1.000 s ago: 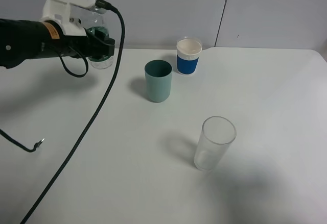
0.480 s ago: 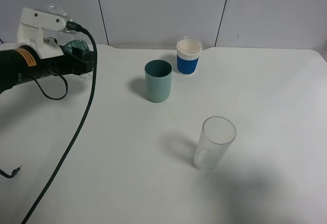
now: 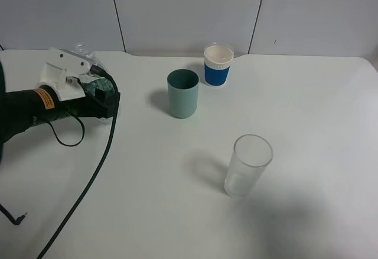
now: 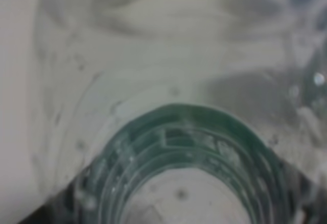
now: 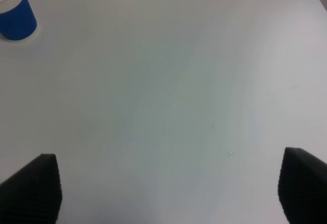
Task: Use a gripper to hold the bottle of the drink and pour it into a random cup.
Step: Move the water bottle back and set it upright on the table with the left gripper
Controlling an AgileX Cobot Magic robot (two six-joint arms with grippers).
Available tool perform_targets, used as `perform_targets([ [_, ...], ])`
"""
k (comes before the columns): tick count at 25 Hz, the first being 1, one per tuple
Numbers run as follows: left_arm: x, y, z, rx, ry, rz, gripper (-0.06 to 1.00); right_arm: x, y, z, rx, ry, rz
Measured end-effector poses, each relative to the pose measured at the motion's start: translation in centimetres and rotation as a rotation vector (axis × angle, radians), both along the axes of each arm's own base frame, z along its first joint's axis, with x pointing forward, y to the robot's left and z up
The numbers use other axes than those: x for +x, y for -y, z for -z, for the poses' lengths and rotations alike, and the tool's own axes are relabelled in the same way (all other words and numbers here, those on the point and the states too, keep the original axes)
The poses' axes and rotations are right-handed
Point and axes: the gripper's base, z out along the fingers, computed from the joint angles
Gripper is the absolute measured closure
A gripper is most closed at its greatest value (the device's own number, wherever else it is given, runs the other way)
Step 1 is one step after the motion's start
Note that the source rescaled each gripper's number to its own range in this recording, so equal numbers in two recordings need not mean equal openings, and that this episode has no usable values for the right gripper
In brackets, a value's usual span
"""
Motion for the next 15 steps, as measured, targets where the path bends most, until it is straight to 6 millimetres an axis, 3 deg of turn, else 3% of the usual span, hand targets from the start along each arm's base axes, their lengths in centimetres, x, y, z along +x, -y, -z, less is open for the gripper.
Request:
perform_targets([
  [15, 0.2, 0.7, 2.8, -0.068, 0.013, 0.056, 0.94, 0.0, 0.0, 0.0, 0.0, 0.0, 0.0],
])
